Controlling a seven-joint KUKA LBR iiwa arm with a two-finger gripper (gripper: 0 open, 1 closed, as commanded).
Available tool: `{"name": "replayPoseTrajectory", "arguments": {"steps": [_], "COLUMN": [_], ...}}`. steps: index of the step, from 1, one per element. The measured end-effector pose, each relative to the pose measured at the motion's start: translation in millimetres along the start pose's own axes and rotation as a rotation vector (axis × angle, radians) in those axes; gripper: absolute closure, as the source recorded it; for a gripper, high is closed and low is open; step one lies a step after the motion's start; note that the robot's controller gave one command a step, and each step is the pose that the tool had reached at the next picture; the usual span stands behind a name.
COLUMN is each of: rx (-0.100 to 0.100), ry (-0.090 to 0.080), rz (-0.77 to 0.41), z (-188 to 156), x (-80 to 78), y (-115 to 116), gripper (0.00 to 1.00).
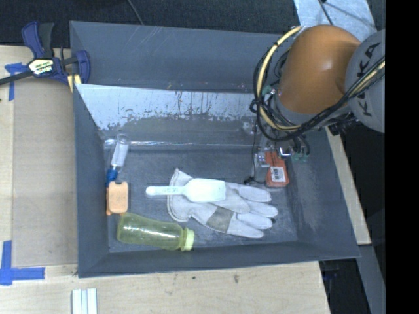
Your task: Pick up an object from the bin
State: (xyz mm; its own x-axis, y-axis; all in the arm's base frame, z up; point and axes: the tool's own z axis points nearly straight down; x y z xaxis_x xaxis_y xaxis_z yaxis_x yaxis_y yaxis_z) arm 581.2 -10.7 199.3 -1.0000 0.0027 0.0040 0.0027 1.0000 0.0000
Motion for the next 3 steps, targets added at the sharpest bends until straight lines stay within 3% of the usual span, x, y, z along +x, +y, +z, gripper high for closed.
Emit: {"name": "replayPoseTrajectory", "arguments": {"steps": [1,2,3], "rx": [0.000,-0.002,0.000], "ry": [-0.008,0.002,-0.004], "rz": [0.000,-0.030,-0.010], "z": [-5.0,67.1,77.8], "x": [-1.1,33.5,36.8], "y": [-0.1,64.0,49.1], "gripper": [0.00,0.00,0.00]}}
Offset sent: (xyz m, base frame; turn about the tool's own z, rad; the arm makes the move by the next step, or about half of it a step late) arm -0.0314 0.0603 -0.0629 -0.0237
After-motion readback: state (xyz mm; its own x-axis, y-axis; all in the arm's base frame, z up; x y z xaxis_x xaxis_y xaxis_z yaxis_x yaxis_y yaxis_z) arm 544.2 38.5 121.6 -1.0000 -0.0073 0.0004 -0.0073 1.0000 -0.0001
